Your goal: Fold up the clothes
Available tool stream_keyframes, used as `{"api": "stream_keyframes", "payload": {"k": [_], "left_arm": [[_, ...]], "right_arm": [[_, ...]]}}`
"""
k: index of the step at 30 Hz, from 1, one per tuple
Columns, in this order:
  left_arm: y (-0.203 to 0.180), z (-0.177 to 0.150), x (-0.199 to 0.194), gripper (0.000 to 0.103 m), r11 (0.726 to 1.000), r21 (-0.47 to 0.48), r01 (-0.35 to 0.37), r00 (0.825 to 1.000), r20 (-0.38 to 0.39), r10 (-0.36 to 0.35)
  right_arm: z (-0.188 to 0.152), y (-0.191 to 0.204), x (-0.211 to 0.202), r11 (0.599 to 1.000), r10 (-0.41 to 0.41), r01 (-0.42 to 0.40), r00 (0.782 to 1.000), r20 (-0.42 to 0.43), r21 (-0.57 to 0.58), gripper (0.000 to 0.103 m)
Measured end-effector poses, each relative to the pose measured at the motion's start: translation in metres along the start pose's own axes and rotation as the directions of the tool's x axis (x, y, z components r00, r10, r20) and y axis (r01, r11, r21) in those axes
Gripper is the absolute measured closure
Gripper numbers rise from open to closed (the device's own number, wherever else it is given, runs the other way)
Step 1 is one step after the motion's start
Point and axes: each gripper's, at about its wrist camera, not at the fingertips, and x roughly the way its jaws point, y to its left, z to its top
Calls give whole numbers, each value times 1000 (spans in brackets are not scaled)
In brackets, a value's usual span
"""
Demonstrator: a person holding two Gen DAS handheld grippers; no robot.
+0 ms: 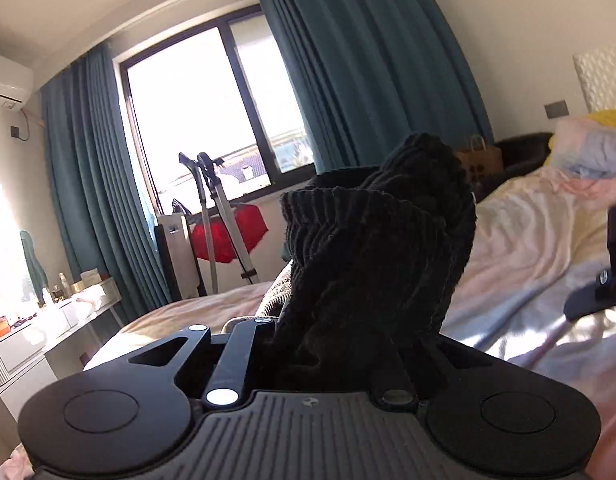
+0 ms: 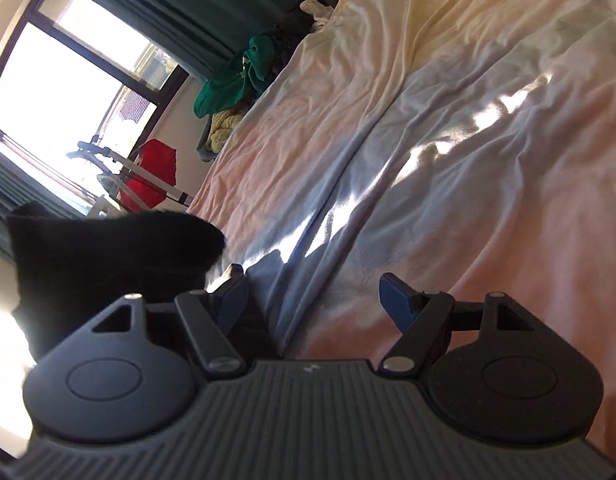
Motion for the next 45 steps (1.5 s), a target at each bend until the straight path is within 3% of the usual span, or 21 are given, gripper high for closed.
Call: {"api": "stream_keyframes", "payload": {"k": [2,5,9,10,11,13,15,20,23,25,29,31,33,38,42,45], "left_arm": [[-28,-14,6,88,993,117,-18,1000,4,17],[-40,-21,9,87,990,140,-29,1000,12,27],[-8,-37,11,78,978,204,33,998,-51,-24],[4,-43,9,66,973,225,55,996,-74,-40],[17,-48,7,43,966,246,77,994,-97,-55],[46,-53,4,17,961,235,146,983,-142,-114],[72,-56,1,16,956,222,194,972,-179,-155],[135,-70,-16,12,960,169,222,954,-242,-178],[153,-86,-40,12,973,160,167,957,-264,-121],[178,-96,-44,12,982,109,155,954,-274,-121],[202,-106,-62,12,993,39,115,969,-225,-103],[213,-111,-72,12,995,-1,98,976,-196,-96],[218,-114,-83,12,995,-31,93,977,-188,-97],[217,-116,-101,12,993,-32,118,975,-188,-122],[213,-120,-96,12,994,-34,104,976,-186,-109],[214,-120,-91,12,995,-31,99,977,-185,-103]], "right_arm": [[7,-8,1,999,-2,2,1000,10,34,28],[7,-8,5,999,32,-32,999,-5,32,28],[2,1,9,996,89,-89,995,-38,2,28],[2,2,9,995,103,-103,994,-44,-1,28],[1,4,9,993,115,-115,992,-46,-3,28],[1,6,7,990,137,-138,989,-46,-5,28],[1,7,5,988,154,-154,987,-41,0,28],[0,5,1,985,173,-172,985,-21,32,28],[0,4,-1,982,183,-182,983,-14,56,28],[-1,3,-2,975,209,-207,978,-15,79,28],[-5,4,-3,947,299,-294,954,-23,131,16],[-10,11,-2,936,338,-330,940,-47,121,16],[-16,22,1,945,325,-319,941,-93,72,15],[-39,41,17,981,175,-188,966,-189,-52,15],[-53,51,31,975,174,-204,951,-256,-93,15],[-66,63,37,964,166,-209,955,-245,-162,16]]}}
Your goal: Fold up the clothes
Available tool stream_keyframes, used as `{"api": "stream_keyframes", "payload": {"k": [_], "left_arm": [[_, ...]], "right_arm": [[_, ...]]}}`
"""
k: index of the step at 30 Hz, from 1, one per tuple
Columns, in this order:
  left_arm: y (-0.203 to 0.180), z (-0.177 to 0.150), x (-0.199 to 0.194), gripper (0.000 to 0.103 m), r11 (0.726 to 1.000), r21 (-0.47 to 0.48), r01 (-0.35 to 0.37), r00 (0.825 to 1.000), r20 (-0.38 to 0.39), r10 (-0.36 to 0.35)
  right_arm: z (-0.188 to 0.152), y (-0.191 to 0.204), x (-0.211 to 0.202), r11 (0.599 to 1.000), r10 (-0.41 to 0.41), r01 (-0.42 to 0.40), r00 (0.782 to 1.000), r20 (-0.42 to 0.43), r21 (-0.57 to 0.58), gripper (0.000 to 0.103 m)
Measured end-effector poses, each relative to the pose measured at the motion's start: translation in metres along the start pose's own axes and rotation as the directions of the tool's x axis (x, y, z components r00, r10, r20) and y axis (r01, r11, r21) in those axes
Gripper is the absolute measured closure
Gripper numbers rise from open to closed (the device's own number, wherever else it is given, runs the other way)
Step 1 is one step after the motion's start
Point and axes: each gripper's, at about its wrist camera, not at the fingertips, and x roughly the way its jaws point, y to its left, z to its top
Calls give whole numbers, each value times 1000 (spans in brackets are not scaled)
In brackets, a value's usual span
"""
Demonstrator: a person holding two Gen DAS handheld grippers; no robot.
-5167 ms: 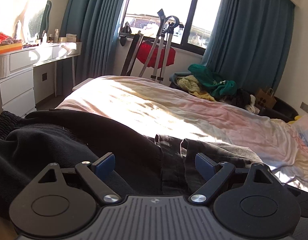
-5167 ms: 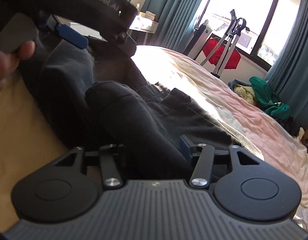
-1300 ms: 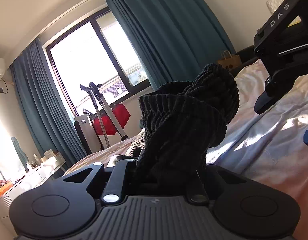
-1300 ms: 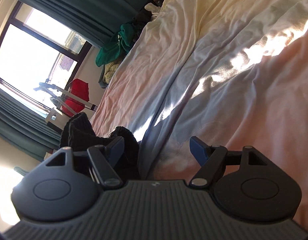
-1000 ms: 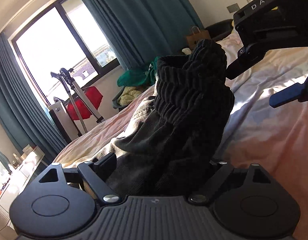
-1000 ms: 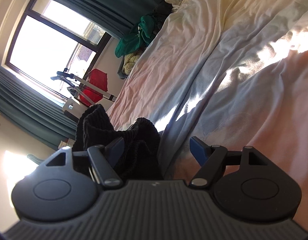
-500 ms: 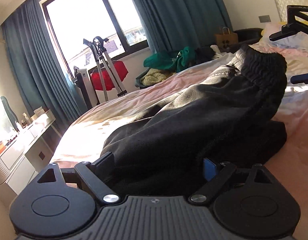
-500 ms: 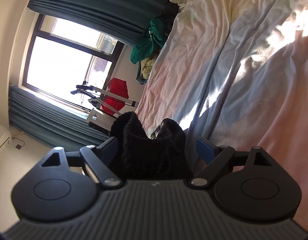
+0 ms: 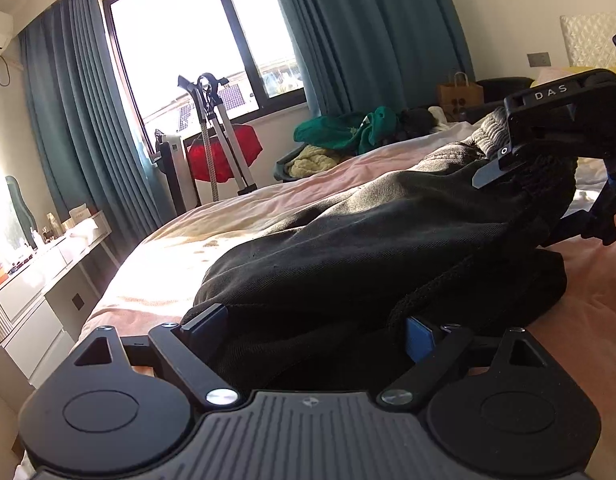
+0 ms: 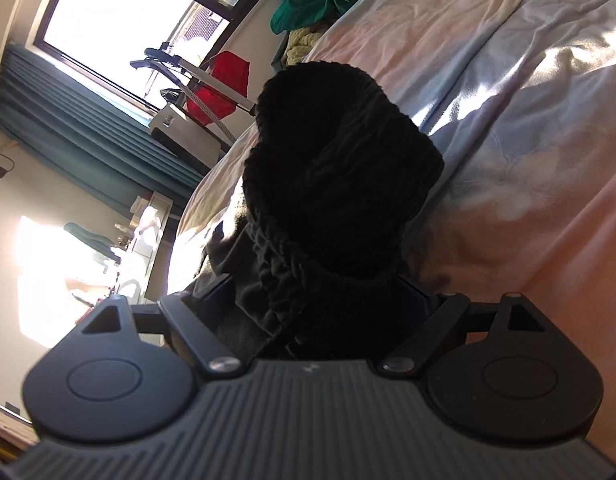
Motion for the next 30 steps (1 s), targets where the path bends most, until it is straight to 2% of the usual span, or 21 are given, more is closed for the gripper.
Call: {"api": "stream_keyframes", "payload": {"k": [2,3,4,6,9,11,15,17,19,22,24,27,30], "left_arm": [[4,1,3,12,1000,-13,-6,1000,5,6],[7,1,3,12,1000,-25,-5,1000,0,5],[10,2,3,12,999,-37,-1,1000,-1,1],[15,3,2,12,998,-60,2,1000,0,-2],[22,4,-1,12,996,-84,4,1000,16,-2],[23,5,-4,12,997,-83,7,999,33,-4],[22,5,-14,11,998,-64,19,994,109,-12],[18,5,-15,10,999,-47,-7,990,137,13],[15,3,-12,10,999,-37,-32,990,139,37],[14,0,0,10,994,-51,-102,988,112,107],[21,0,8,10,984,-89,-151,986,60,157],[36,-2,11,10,977,-178,-120,992,12,124],[38,-12,8,9,977,-176,-119,993,-42,113]], "right_arm": [[-4,8,5,998,-26,27,999,26,-51,20],[-6,12,7,996,-37,40,999,39,-76,29],[-6,16,8,994,-55,60,997,51,-96,33],[-6,20,8,989,-77,86,994,77,-122,55],[-4,24,-2,989,-54,69,992,118,-130,68],[-3,26,-10,991,-14,33,989,145,-131,72],[5,29,-18,993,98,-82,974,206,-86,76],[15,32,-18,986,166,-155,958,232,-68,76],[22,39,-19,977,211,-194,944,253,-89,77],[31,48,-21,959,281,-258,922,267,-120,78],[36,49,-24,949,309,-277,910,277,-148,78],[42,42,-24,950,306,-272,909,285,-150,78],[45,31,-17,962,267,-240,923,277,-128,78]]}}
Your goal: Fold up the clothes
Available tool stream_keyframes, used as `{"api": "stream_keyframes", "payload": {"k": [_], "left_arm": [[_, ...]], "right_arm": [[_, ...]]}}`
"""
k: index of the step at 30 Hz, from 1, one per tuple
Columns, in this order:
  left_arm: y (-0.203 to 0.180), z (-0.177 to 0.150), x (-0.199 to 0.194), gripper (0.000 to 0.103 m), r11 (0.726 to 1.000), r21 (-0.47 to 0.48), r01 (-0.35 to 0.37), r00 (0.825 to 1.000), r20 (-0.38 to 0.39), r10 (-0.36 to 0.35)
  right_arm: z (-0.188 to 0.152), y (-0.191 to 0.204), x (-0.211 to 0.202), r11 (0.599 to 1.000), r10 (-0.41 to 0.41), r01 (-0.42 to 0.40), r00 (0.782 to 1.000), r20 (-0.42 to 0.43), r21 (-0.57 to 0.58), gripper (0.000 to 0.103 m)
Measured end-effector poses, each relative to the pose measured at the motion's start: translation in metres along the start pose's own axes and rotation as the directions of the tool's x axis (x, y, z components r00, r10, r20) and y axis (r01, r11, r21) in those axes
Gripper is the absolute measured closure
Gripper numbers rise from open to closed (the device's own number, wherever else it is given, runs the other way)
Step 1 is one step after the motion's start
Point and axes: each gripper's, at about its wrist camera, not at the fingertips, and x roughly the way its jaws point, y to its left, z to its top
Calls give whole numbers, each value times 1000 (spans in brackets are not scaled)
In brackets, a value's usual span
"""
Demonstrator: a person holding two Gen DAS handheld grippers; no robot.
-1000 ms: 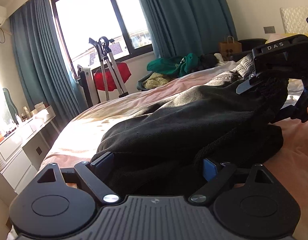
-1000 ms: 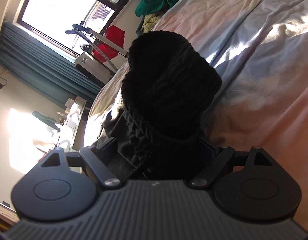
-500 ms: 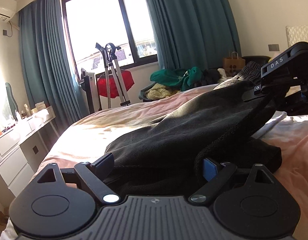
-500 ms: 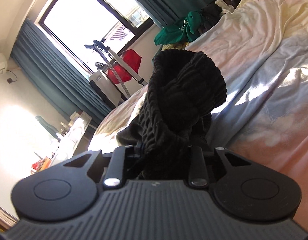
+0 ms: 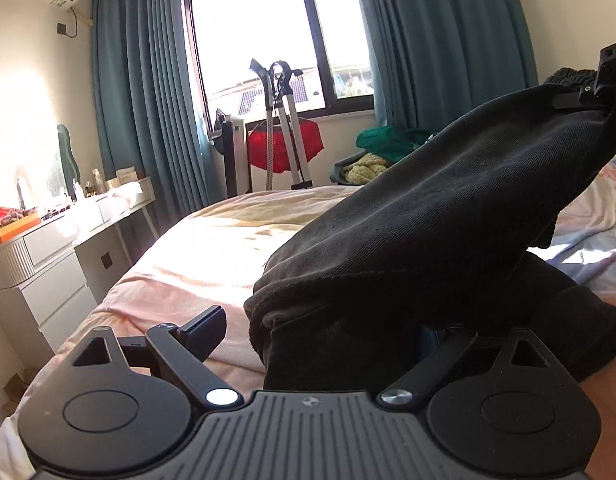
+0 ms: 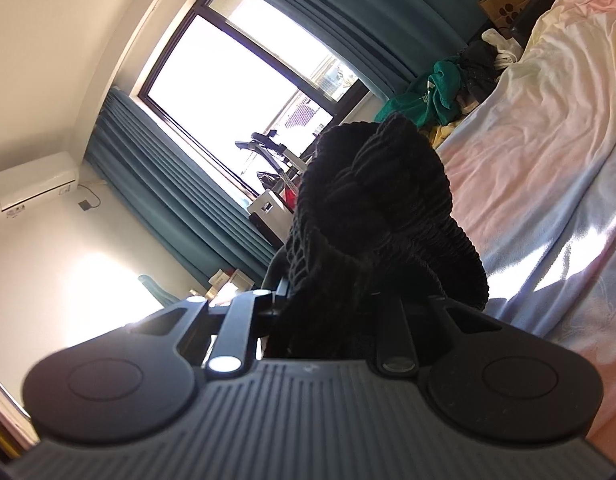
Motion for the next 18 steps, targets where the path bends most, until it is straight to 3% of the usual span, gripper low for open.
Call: {"api": "stream_keyframes", "payload": {"k": [2,6,8,10,13,16,18], "left_arm": [[2,-6,-5,9,1000,18,-8,1000,-6,8],[25,-4,-7,9,992,-123,24,999,-42,-29],[37,-7,-7,8,982,-187,36,997,-61,-48],[43,-7,-4,6,982,-187,27,997,-67,-40],[56,-6,0,0,975,-222,21,995,-89,-42],[71,-3,3,2,952,-304,34,991,-115,-72],[77,-5,0,6,939,-340,50,990,-110,-92]], "right_arm": [[-2,-8,-1,1000,-17,17,1000,-13,25,78],[-7,-12,-3,995,-98,97,994,-52,-17,78],[-14,-12,0,979,-192,184,977,-95,-90,78],[-24,-17,5,958,-274,256,950,-151,-131,76],[-34,-30,9,954,-300,289,930,-214,-82,73],[-38,-38,4,957,-289,290,928,-235,-29,59],[-41,-40,1,950,-303,311,918,-256,-10,39]]}}
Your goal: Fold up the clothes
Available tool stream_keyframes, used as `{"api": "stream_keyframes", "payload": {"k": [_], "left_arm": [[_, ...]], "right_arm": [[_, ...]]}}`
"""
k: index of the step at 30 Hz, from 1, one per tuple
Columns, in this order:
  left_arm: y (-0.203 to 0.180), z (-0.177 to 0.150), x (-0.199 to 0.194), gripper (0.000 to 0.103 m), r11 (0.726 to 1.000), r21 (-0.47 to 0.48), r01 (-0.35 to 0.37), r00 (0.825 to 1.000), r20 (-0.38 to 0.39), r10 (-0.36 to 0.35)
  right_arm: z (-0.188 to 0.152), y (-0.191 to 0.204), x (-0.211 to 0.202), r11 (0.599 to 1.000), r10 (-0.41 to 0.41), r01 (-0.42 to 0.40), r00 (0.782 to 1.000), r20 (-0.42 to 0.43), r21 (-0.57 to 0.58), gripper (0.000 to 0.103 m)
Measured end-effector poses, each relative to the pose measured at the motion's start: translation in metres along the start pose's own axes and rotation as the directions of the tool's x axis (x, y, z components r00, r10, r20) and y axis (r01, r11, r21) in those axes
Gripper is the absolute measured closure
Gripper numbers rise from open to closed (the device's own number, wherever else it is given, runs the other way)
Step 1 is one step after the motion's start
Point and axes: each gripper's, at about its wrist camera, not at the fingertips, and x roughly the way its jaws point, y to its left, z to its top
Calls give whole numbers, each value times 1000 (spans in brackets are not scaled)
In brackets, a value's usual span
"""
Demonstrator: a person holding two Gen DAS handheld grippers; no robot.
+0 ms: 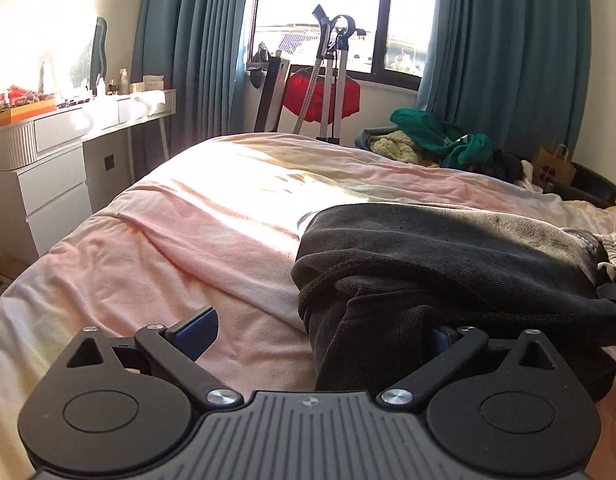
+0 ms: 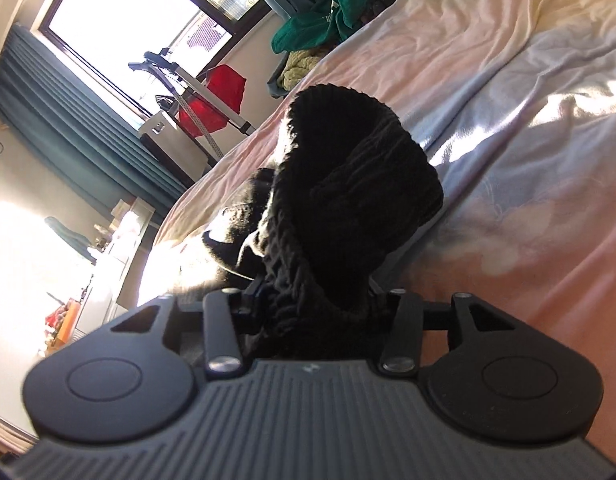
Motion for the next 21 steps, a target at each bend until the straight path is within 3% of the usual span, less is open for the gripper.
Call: {"api": "stream_keyframes", "payload": {"k": [2,4,6,10,12,14,17,21], "left_arm": [[7,1,-1,9,999,-34,23,999,-22,-24],[9,1,-5,14,998,-50,41,998,-36,-43],[10,1,-10,16,996,-63,57,997,-45,-60],[22,2,-23,17,983,-142,115,989,-74,-126],[29,4,-30,14,964,-207,168,980,-68,-185],[37,9,-38,1,944,-254,211,974,-24,-224],[45,20,-40,0,906,-300,299,952,27,-305],[41,25,-4,0,871,-383,307,941,-16,-339]], "right_arm": [[-5,-3,4,999,-24,25,999,-43,22,25],[-12,-5,8,999,8,-4,996,-90,52,24],[-17,-6,14,998,27,-20,993,-118,59,15],[-22,-10,30,995,63,-53,990,-128,82,14],[-23,-10,34,993,82,-70,989,-122,98,12],[-21,-5,32,993,90,-81,990,-112,88,11],[-21,6,22,989,142,-137,987,-76,63,11],[-28,12,17,990,130,-128,990,-50,53,12]]}}
